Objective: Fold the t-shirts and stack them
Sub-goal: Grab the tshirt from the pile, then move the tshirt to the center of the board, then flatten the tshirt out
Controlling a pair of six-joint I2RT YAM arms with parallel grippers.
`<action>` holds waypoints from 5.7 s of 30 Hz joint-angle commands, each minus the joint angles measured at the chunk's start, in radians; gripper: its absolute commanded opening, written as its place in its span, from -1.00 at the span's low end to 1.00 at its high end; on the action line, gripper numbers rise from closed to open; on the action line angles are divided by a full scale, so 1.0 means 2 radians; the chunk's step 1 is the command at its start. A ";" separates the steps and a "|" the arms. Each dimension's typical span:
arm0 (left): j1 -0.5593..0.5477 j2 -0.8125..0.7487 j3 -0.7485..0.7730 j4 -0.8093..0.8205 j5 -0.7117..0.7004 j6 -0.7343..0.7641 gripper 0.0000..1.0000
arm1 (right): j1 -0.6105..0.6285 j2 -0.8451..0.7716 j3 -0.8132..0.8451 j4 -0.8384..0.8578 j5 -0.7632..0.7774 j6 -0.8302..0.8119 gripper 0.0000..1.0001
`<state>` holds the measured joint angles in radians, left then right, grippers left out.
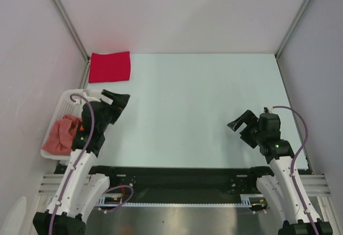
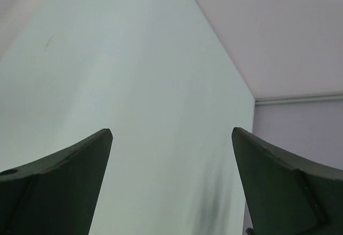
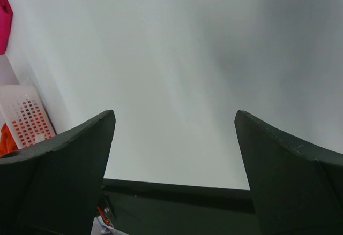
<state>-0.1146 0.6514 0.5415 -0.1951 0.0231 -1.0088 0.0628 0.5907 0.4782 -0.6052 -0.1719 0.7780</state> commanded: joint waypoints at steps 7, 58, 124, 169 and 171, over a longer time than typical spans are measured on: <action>0.050 0.134 0.234 -0.303 -0.135 0.047 1.00 | 0.028 0.086 0.150 -0.078 -0.022 -0.085 0.99; 0.353 0.224 0.287 -0.288 -0.071 0.143 -0.99 | 0.125 0.192 0.262 -0.140 -0.019 -0.108 0.99; -0.121 0.147 0.276 -0.185 0.400 0.135 -0.99 | 0.153 0.351 0.156 0.245 -0.179 -0.281 0.85; -0.202 0.298 0.508 -0.001 0.492 -0.055 -0.94 | 0.209 0.210 0.492 0.344 0.230 -0.421 -1.00; -0.206 0.306 0.532 0.001 0.483 -0.059 -0.94 | 0.214 0.209 0.541 0.342 0.204 -0.417 -1.00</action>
<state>-0.5064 1.2732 1.5005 -0.2874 0.9794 -1.0676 0.4808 1.0397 1.4425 0.0525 0.2554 -0.0128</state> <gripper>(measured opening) 0.030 0.010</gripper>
